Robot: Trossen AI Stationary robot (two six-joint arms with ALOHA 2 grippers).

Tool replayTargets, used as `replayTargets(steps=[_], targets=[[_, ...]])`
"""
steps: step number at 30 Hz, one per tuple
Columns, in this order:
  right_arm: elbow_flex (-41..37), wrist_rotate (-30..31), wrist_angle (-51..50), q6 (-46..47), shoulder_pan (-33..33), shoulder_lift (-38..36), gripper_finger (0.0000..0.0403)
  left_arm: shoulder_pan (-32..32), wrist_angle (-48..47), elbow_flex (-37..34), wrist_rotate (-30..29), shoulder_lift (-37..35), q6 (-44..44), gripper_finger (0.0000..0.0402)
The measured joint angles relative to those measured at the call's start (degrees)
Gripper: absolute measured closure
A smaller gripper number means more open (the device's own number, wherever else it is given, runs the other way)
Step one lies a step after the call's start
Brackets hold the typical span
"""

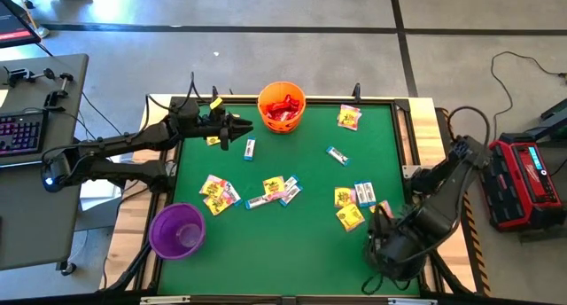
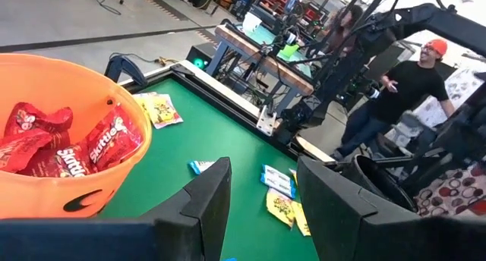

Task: Sort candy by brand, put in halloween buckets
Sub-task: Put the white chocolate bar into the black bucket

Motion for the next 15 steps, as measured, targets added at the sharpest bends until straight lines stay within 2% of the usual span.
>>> replayTargets(steps=[7, 15], targets=[[2.73, 7.16, -0.22, -6.58, -7.32, -0.02, 0.0392, 0.0, -0.04, 0.0, 0.01, 0.0, 0.02, 0.0257], [0.08, 17.75, 10.58, -12.22, -16.7, 0.0, 0.04, -0.04, -0.29, 0.0, 1.33, 0.0, 2.39, 0.0257]])
